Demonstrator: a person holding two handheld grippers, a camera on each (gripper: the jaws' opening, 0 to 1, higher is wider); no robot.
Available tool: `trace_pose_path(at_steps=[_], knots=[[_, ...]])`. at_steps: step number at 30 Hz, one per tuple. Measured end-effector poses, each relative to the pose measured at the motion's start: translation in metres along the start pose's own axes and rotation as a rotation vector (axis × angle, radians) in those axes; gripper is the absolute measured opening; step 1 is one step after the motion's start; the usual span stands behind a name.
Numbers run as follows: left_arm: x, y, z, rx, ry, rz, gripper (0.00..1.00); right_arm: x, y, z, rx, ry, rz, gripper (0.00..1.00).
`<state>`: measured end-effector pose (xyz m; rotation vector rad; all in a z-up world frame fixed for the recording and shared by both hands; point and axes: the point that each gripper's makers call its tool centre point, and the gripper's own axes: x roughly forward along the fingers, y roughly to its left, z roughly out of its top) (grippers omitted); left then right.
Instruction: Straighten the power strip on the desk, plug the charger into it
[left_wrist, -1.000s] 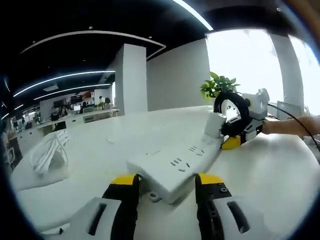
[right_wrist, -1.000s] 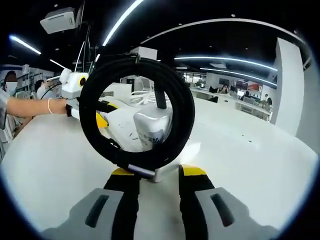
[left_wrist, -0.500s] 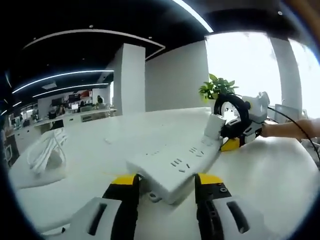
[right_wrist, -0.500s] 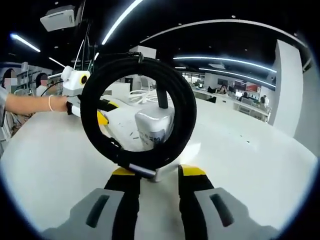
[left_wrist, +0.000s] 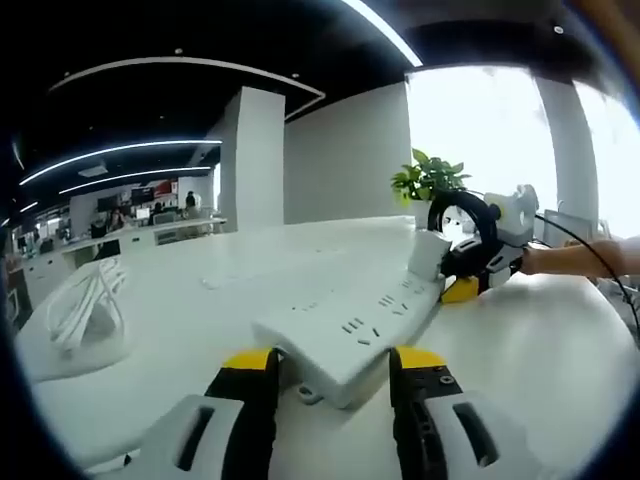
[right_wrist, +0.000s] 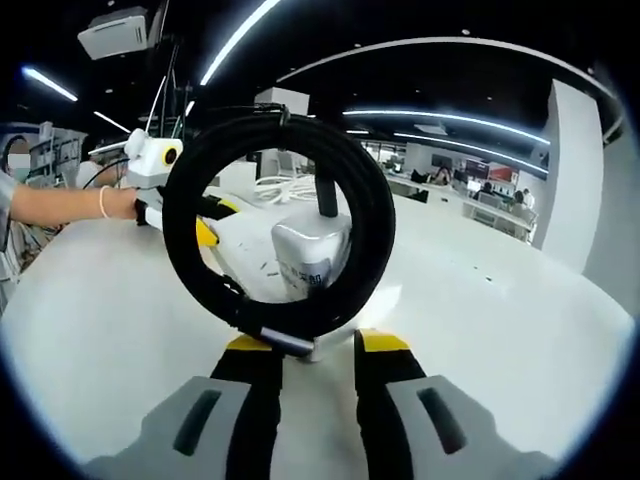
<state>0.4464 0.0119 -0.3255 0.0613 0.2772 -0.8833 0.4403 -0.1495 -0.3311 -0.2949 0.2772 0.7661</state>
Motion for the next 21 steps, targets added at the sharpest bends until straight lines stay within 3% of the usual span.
trace_pose_path(at_steps=[12, 15, 21], knots=[[-0.008, -0.013, 0.000, -0.031, -0.006, 0.001, 0.44, -0.002, 0.000, -0.001, 0.012, -0.007, -0.003, 0.27], [-0.005, -0.007, 0.001, -0.041, -0.002, -0.002, 0.44, -0.002, 0.000, -0.001, 0.016, -0.010, -0.004, 0.27], [-0.009, -0.013, -0.003, -0.001, -0.003, 0.001, 0.44, -0.002, 0.001, -0.001, 0.017, -0.012, -0.005, 0.28]])
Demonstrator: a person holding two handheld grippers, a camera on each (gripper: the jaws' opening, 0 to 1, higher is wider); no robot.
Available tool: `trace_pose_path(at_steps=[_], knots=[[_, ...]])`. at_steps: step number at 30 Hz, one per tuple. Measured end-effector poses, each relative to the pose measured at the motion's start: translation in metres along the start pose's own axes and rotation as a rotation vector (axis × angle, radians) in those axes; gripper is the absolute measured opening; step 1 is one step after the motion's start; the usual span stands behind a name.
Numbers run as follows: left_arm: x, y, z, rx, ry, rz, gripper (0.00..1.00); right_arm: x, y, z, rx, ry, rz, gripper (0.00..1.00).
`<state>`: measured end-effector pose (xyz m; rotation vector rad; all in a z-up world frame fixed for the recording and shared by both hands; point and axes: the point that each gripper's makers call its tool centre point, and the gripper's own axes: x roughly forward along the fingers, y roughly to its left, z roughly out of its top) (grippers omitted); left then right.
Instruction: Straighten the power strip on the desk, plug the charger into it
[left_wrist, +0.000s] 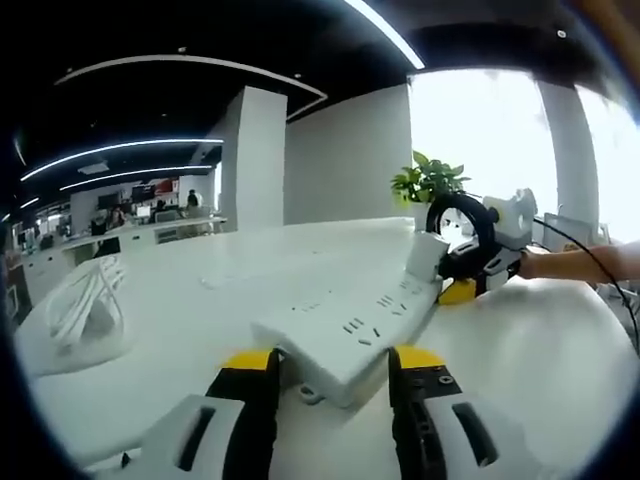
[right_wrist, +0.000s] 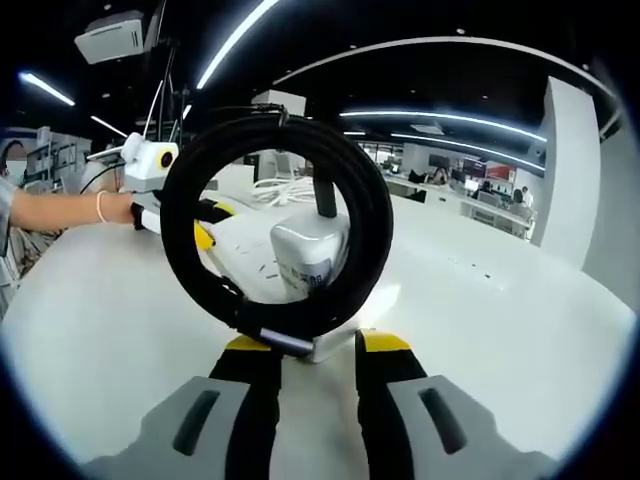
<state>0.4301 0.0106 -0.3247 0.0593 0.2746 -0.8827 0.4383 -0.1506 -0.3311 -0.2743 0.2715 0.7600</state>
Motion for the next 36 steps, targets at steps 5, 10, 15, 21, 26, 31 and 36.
trace_pose_path(at_steps=[5, 10, 15, 21, 26, 31, 36], knots=[[0.001, 0.000, -0.001, 0.039, 0.004, 0.008, 0.44, 0.000, 0.000, 0.000, 0.004, -0.008, 0.000, 0.28], [0.002, -0.001, -0.001, 0.053, 0.001, 0.005, 0.51, 0.000, 0.001, 0.000, 0.021, -0.025, 0.014, 0.30], [0.003, -0.003, -0.002, 0.063, -0.002, 0.015, 0.59, 0.000, 0.007, 0.001, 0.035, -0.040, 0.041, 0.40], [0.001, -0.003, 0.001, 0.050, -0.012, 0.019, 0.67, 0.001, 0.010, 0.006, 0.042, -0.061, 0.047, 0.53], [-0.002, -0.006, 0.004, 0.058, -0.013, 0.021, 0.75, 0.000, 0.008, 0.012, 0.041, -0.094, 0.040, 0.68], [-0.001, -0.008, 0.007, 0.062, -0.022, 0.034, 0.98, -0.002, 0.008, 0.021, 0.072, -0.151, 0.039, 0.90], [-0.006, -0.006, 0.008, 0.080, -0.010, 0.063, 0.99, -0.008, 0.006, 0.024, 0.081, -0.168, 0.024, 1.00]])
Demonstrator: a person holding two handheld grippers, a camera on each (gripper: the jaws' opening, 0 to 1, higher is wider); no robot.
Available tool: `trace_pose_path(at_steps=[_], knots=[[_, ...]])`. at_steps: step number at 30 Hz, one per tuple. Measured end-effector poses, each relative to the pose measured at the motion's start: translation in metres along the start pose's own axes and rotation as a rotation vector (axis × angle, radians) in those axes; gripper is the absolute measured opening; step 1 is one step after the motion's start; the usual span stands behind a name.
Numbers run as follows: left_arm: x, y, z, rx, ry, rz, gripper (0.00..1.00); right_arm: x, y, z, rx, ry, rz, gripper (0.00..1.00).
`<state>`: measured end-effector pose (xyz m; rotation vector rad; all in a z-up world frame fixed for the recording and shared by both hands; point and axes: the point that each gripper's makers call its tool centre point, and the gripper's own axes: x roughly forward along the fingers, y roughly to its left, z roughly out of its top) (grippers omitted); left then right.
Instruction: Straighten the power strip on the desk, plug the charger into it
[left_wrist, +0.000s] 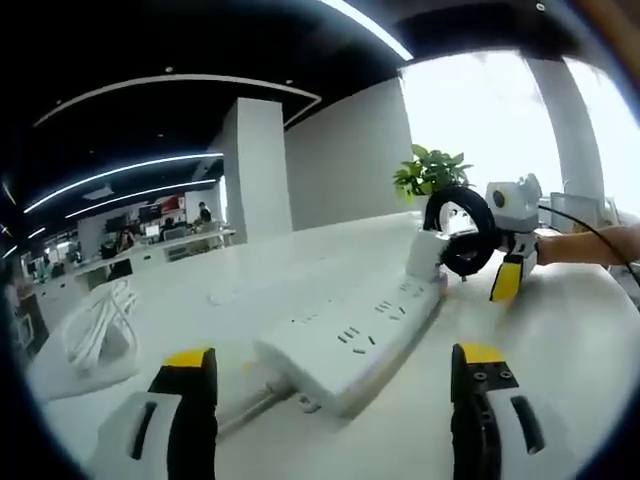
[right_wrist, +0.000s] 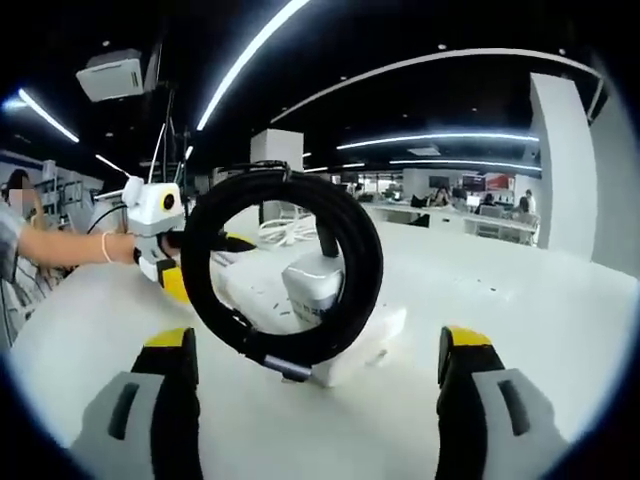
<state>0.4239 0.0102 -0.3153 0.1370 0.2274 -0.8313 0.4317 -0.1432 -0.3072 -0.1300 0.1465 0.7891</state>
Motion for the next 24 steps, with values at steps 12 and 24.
trace_pose_path(at_steps=[12, 24], knots=[[-0.010, 0.012, 0.010, -0.067, -0.010, 0.034, 0.99, -0.022, 0.003, 0.009, 0.072, 0.000, -0.061, 1.00], [-0.019, 0.017, 0.017, 0.031, -0.001, 0.093, 0.99, -0.057, 0.011, 0.021, -0.030, 0.014, -0.162, 1.00]])
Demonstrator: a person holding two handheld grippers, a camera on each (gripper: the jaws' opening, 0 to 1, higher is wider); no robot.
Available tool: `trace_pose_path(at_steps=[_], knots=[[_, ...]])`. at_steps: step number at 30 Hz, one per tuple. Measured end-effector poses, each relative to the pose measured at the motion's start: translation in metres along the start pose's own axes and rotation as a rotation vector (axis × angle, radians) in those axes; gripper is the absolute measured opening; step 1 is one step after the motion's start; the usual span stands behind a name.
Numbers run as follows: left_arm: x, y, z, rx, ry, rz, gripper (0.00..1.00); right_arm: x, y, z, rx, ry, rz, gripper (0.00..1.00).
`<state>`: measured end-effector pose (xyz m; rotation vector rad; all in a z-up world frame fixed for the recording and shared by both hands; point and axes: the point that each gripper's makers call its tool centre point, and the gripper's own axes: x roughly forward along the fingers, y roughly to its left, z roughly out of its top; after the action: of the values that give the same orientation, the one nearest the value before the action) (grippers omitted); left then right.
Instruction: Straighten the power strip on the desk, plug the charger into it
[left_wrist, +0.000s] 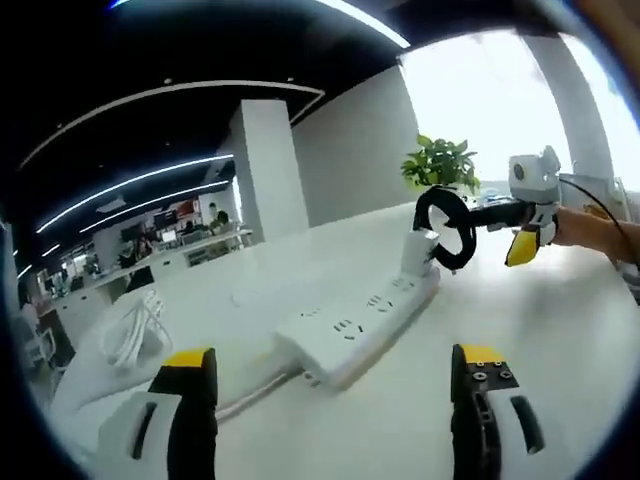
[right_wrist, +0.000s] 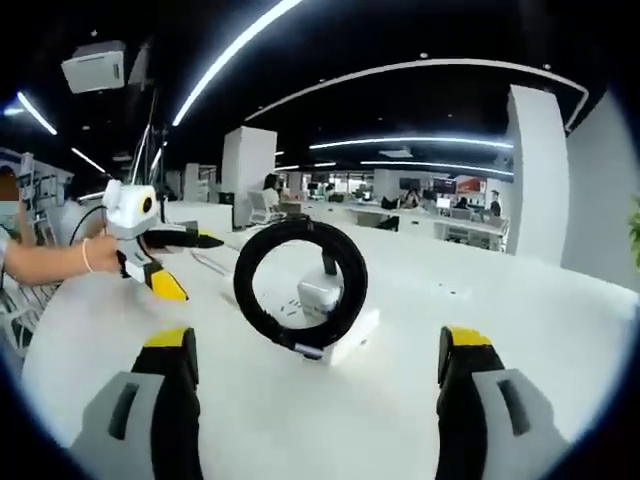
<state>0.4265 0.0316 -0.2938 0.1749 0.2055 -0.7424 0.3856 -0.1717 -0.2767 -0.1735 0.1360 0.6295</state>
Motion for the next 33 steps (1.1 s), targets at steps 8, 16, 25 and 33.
trace_pose_path(at_steps=[8, 16, 25, 33], knots=[[-0.023, 0.005, 0.032, -0.283, -0.166, 0.022, 0.99, -0.028, -0.007, 0.019, 0.108, -0.108, -0.088, 0.92], [-0.055, 0.013, 0.045, -0.291, -0.246, 0.101, 0.99, -0.053, -0.012, 0.034, 0.069, -0.148, -0.159, 0.92], [-0.078, -0.002, 0.043, -0.234, -0.236, 0.126, 0.99, -0.073, 0.002, 0.036, 0.041, -0.135, -0.164, 1.00], [-0.096, -0.021, 0.042, -0.207, -0.214, 0.115, 0.99, -0.091, 0.011, 0.035, 0.034, -0.130, -0.173, 1.00]])
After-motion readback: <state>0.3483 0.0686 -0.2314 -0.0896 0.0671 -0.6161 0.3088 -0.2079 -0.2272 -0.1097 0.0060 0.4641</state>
